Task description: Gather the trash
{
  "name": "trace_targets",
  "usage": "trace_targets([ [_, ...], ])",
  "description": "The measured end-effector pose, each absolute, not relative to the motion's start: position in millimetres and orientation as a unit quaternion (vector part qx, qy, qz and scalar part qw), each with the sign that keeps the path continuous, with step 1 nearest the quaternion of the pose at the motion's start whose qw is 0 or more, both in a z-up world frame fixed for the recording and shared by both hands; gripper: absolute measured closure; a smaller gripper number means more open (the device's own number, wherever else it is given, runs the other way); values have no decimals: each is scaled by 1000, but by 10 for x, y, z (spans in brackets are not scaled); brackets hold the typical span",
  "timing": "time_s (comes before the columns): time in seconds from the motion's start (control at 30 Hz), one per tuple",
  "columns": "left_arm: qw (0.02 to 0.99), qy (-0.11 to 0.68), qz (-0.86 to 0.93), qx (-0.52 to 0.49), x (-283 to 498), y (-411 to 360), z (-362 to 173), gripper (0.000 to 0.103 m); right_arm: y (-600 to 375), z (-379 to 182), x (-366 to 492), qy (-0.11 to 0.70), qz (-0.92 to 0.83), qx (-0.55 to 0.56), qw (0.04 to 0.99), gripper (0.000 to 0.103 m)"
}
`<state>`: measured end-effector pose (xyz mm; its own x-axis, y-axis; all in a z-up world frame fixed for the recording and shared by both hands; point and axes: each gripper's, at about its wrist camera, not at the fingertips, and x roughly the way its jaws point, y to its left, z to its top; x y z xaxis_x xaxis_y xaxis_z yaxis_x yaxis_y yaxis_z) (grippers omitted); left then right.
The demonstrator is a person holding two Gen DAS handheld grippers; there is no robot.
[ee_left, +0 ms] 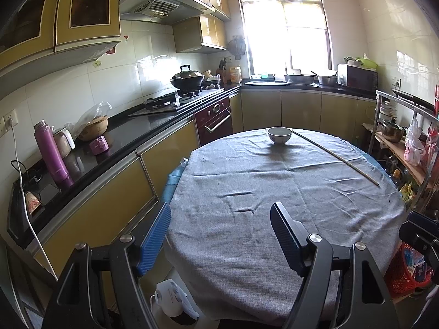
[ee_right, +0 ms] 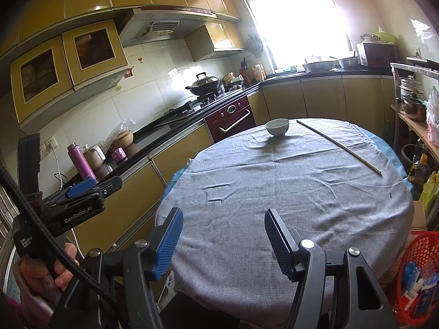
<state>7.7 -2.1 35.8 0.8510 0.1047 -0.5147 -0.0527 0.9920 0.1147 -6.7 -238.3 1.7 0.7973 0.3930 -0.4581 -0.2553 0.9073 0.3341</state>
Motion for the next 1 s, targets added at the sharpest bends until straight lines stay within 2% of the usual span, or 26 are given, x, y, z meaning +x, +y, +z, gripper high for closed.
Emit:
trace_targets([
  [1.0, 959, 278, 39, 44, 92, 22, 310, 27, -2365, -51, -84, 271, 175, 133, 937, 37],
])
